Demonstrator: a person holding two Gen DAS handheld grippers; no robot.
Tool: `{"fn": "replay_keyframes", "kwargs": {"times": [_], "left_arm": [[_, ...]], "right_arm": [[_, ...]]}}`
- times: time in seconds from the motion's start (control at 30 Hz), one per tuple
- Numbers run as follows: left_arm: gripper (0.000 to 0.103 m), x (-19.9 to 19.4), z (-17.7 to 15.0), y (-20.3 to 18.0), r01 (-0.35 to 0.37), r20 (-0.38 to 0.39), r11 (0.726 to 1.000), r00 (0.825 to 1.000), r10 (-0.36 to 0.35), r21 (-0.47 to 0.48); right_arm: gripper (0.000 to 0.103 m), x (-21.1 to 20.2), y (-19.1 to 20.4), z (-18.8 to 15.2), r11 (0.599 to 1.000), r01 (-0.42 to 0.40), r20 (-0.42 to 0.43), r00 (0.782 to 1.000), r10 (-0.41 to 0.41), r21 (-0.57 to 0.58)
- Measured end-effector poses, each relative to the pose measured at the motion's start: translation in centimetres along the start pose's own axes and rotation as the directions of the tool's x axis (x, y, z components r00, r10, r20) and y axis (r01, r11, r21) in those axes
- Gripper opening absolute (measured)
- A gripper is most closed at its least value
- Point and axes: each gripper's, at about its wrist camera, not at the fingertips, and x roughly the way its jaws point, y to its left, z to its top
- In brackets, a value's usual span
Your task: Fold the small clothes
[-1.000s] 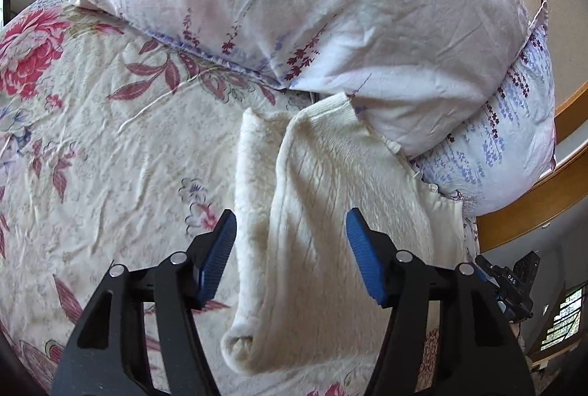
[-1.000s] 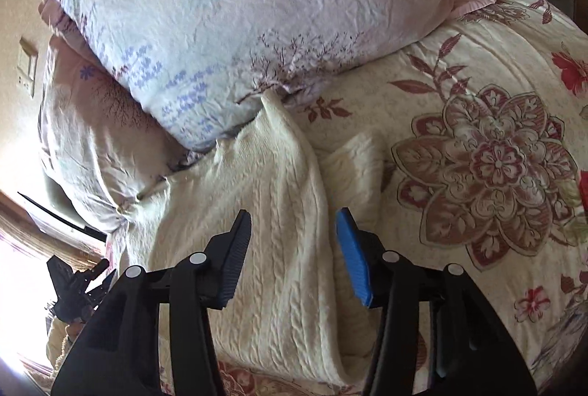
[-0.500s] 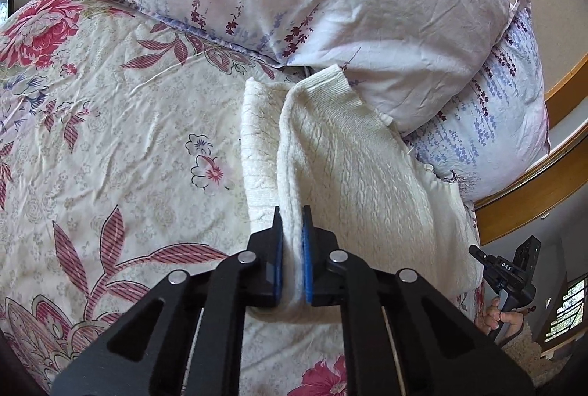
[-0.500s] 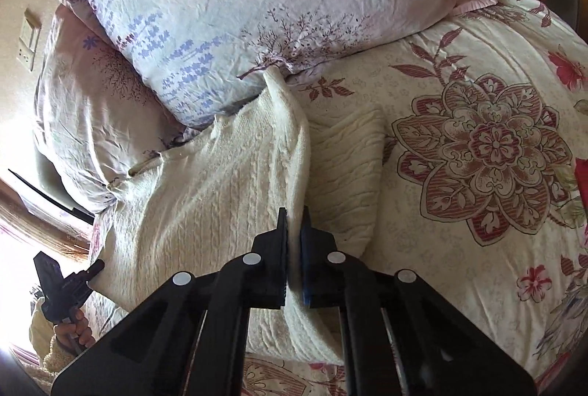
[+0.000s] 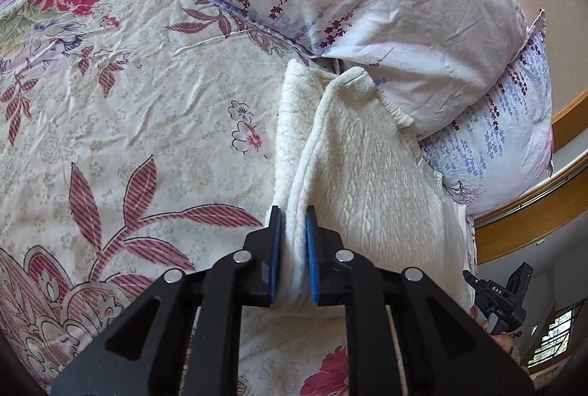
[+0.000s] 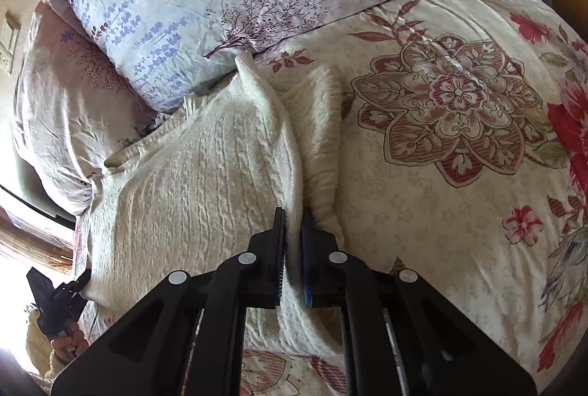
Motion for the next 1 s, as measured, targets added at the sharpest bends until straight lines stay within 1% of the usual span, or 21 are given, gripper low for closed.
{"fn": "replay_keyframes", "kwargs": {"times": [0.03, 0.07, 0.1, 0.13, 0.17, 0.2, 0.23, 0.27, 0.3, 0.37, 0.43, 0.47, 0.5, 0.6, 0.7, 0.77, 0.83, 1.0], "left_arm": [[0.036, -0.4, 0.1, -0.1, -0.024, 0.015, 1.000, 1.000, 0.024, 0.004], [0.058, -1.0, 0.3, -0.3, -0.068, 0.039, 0.998, 0.997, 0.068, 0.007], [0.063, -1.7, 0.5, -0.4, -0.104, 0.074, 0.995, 0.992, 0.103, 0.008], [0.065, -2.6, 0.7, -0.6, -0.119, 0.111, 0.993, 0.987, 0.116, 0.015], [0.068, -3.3, 1.0, -1.0, -0.130, 0.142, 0.991, 0.982, 0.125, 0.027], [0.071, -3.9, 1.4, -1.6, -0.140, 0.171, 0.989, 0.977, 0.131, 0.043], [0.077, -4.3, 1.8, -2.3, -0.144, 0.190, 0.987, 0.973, 0.129, 0.068], [0.082, -4.4, 2.1, -3.3, -0.144, 0.198, 0.984, 0.973, 0.121, 0.106], [0.084, -4.2, 2.4, -4.5, -0.144, 0.195, 0.978, 0.974, 0.114, 0.148], [0.090, -3.0, 2.7, -7.0, -0.133, 0.166, 0.963, 0.982, 0.095, 0.235], [0.094, -1.0, 2.6, -9.3, -0.119, 0.123, 0.945, 0.989, 0.084, 0.306], [0.094, 0.2, 2.5, -10.4, -0.119, 0.099, 0.934, 0.991, 0.090, 0.336], [0.094, 1.5, 2.4, -11.3, -0.134, 0.079, 0.923, 0.991, 0.113, 0.361], [0.094, 4.6, 1.8, -13.1, -0.193, 0.044, 0.883, 0.980, 0.193, 0.428], [0.094, 6.6, 1.4, -13.5, -0.234, 0.027, 0.860, 0.968, 0.249, 0.454], [0.094, 7.2, 1.3, -13.4, -0.261, 0.032, 0.846, 0.960, 0.279, 0.466], [0.094, 7.6, 1.3, -12.8, -0.277, 0.024, 0.845, 0.954, 0.300, 0.457], [0.094, 8.1, 1.7, -10.9, -0.288, -0.012, 0.870, 0.947, 0.320, 0.401]], "right_arm": [[0.015, -0.1, 0.4, 0.1, 1.000, 0.014, 0.001, 1.000, -0.014, -0.015], [0.018, -0.2, 0.7, 0.3, 0.999, 0.031, 0.007, 0.999, -0.031, -0.028], [0.022, -0.4, 1.0, 0.3, 0.998, 0.046, 0.014, 0.999, -0.046, -0.035], [0.031, -0.7, 1.4, 0.4, 0.997, 0.064, 0.029, 0.998, -0.063, -0.043], [0.045, -1.1, 1.9, 0.5, 0.995, 0.087, 0.052, 0.995, -0.084, -0.057], [0.053, -1.6, 2.6, 0.6, 0.990, 0.116, 0.082, 0.991, -0.110, -0.077], [0.059, -2.1, 3.6, 0.7, 0.985, 0.139, 0.119, 0.985, -0.126, -0.104], [0.059, -2.3, 4.5, 0.9, 0.979, 0.149, 0.149, 0.980, -0.128, -0.136], [0.059, -2.4, 5.7, 1.0, 0.973, 0.154, 0.167, 0.978, -0.125, -0.174], [0.059, -2.1, 8.3, 1.0, 0.956, 0.141, 0.175, 0.980, -0.097, -0.259], [0.060, -1.1, 10.9, 1.0, 0.934, 0.109, 0.153, 0.986, -0.060, -0.340], [0.060, -0.4, 12.2, 0.8, 0.923, 0.095, 0.138, 0.989, -0.046, -0.374], [0.060, 0.3, 13.5, 0.5, 0.911, 0.081, 0.120, 0.992, -0.035, -0.404], [0.060, 2.3, 17.1, -0.5, 0.865, 0.063, 0.080, 0.996, -0.027, -0.499], [0.060, 4.2, 20.0, -1.5, 0.810, 0.084, 0.061, 0.996, -0.060, -0.580], [0.060, 5.4, 20.9, -1.9, 0.790, 0.093, 0.049, 0.996, -0.080, -0.605], [0.060, 6.3, 21.2, -2.3, 0.781, 0.109, 0.042, 0.994, -0.106, -0.615], [0.061, 8.2, 20.0, -2.5, 0.793, 0.142, 0.001, 0.984, -0.176, -0.592]]}}
